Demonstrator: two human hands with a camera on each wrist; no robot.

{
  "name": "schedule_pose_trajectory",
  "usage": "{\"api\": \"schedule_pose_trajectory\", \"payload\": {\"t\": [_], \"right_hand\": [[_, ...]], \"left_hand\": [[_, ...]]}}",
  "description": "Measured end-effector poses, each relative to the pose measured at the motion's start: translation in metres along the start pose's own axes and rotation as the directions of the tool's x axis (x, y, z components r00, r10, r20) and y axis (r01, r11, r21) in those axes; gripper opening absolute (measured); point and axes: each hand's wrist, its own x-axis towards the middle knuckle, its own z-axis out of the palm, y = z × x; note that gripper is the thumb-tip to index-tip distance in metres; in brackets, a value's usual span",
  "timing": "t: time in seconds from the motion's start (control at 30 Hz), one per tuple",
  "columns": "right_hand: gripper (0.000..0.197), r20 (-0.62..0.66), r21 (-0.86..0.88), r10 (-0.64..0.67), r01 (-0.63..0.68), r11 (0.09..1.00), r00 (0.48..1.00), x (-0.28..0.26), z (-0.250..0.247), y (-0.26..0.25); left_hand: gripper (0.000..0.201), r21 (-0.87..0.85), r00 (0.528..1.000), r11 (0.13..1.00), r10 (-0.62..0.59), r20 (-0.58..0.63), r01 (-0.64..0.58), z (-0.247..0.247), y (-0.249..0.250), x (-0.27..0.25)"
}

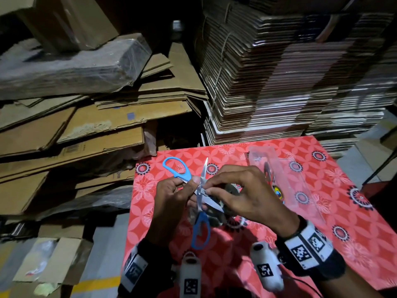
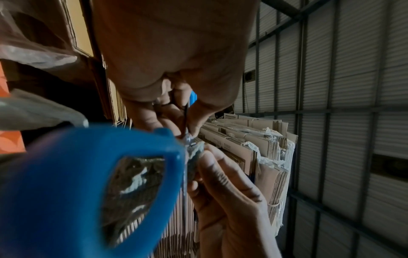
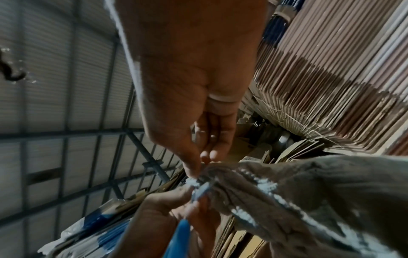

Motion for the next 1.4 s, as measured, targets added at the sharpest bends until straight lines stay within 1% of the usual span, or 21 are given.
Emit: {"api": "schedule_pose_trajectory", "payload": {"t": [0.1,0.17,0.27,0.33,0.43,0.57,0.6,0.67,0.77,0.83,0.87,0.9,0.93,0.97,1.03,1.1,1.17,1.2,1.23,1.3,1.4], "right_hand": [[0.011,0.101,0.013,-0.067,0.066,0.998,0.993,0.0,0.003,0.0],[0.013,0.182,-0.015,-0.11,0.115,0.993,0.977,-0.001,0.004,0.002],[0.016,0.268,-0.033,-0.11,0.123,0.992,0.957,-0.004,0.001,0.008],[0.017,0.287,-0.032,-0.109,0.123,0.992,0.952,-0.009,-0.001,0.012],[0.013,0.262,-0.013,-0.079,0.085,0.996,0.962,-0.018,-0.004,0.019],[0.007,0.142,0.054,0.058,-0.066,0.996,0.988,-0.03,-0.007,0.029],[0.007,0.127,0.063,0.095,-0.104,0.993,0.987,-0.034,-0.009,0.033],[0.007,0.14,0.042,0.166,-0.174,0.984,0.976,-0.042,-0.011,0.039],[0.01,0.142,0.027,0.265,-0.271,0.962,0.954,-0.049,-0.006,0.042],[0.01,0.082,0.098,0.324,-0.331,0.938,0.942,-0.049,0.001,0.039],[0.008,0.051,0.173,0.358,-0.362,0.916,0.932,-0.047,0.006,0.035],[0.006,0.047,0.27,0.393,-0.39,0.88,0.919,-0.046,0.01,0.029],[0.003,0.074,0.355,0.411,-0.409,0.841,0.909,-0.043,0.016,0.023],[0.008,0.114,0.404,0.405,-0.415,0.816,0.907,-0.041,0.022,0.016],[0.016,0.174,0.407,0.377,-0.415,0.814,0.91,-0.037,0.035,0.003],[0.027,0.175,0.415,0.381,-0.419,0.808,0.908,-0.033,0.04,-0.002],[0.033,0.133,0.432,0.396,-0.413,0.802,0.908,-0.03,0.038,-0.001],[0.035,0.106,0.426,0.394,-0.4,0.812,0.913,-0.03,0.034,0.0],[0.037,0.086,0.423,0.393,-0.391,0.818,0.916,-0.03,0.03,0.001],[0.036,0.046,0.423,0.394,-0.375,0.825,0.918,-0.032,0.021,0.004],[0.031,-0.016,0.402,0.391,-0.352,0.845,0.92,-0.036,0.014,0.01]], "left_hand": [[0.045,0.031,0.999,0.999,0.042,-0.02,-0.041,-0.001,-0.005,0.0],[0.047,0.054,0.999,0.997,0.048,-0.023,-0.047,-0.003,-0.01,0.002],[0.05,0.052,0.997,0.999,0.013,-0.072,-0.009,-0.01,-0.016,0.004],[0.054,0.055,0.996,0.998,0.004,-0.091,0.001,-0.013,-0.018,0.006],[0.06,0.032,0.992,0.999,0.0,-0.124,0.004,-0.017,-0.023,0.007],[0.055,-0.023,0.985,1.0,-0.013,-0.17,0.01,-0.021,-0.026,0.01],[0.054,-0.065,0.98,0.998,-0.031,-0.195,0.019,-0.022,-0.025,0.01],[0.048,-0.143,0.968,0.989,-0.063,-0.242,0.028,-0.026,-0.023,0.012],[0.039,-0.191,0.956,0.981,-0.08,-0.282,0.026,-0.026,-0.019,0.014],[0.032,-0.229,0.952,0.973,-0.093,-0.293,0.024,-0.024,-0.018,0.014],[0.028,-0.247,0.953,0.969,-0.094,-0.287,0.021,-0.022,-0.017,0.014],[0.027,-0.26,0.956,0.965,-0.091,-0.279,0.016,-0.02,-0.018,0.013],[0.028,-0.269,0.959,0.963,-0.084,-0.271,0.009,-0.016,-0.018,0.012],[0.028,-0.27,0.961,0.963,-0.079,-0.267,0.004,-0.014,-0.019,0.011],[0.028,-0.263,0.963,0.965,-0.074,-0.261,0.002,-0.006,-0.018,0.009],[0.024,-0.263,0.967,0.965,-0.058,-0.249,-0.01,-0.003,-0.015,0.006],[0.016,-0.301,0.963,0.953,-0.056,-0.264,-0.028,-0.007,-0.012,0.008],[0.017,-0.339,0.951,0.94,-0.074,-0.299,-0.033,-0.012,-0.011,0.01],[0.023,-0.374,0.934,0.927,-0.103,-0.343,-0.036,-0.019,-0.01,0.013],[0.032,-0.38,0.907,0.924,-0.131,-0.401,-0.034,-0.031,-0.01,0.017],[0.024,-0.296,0.923,0.954,-0.074,-0.377,-0.044,-0.036,-0.011,0.014]]}}
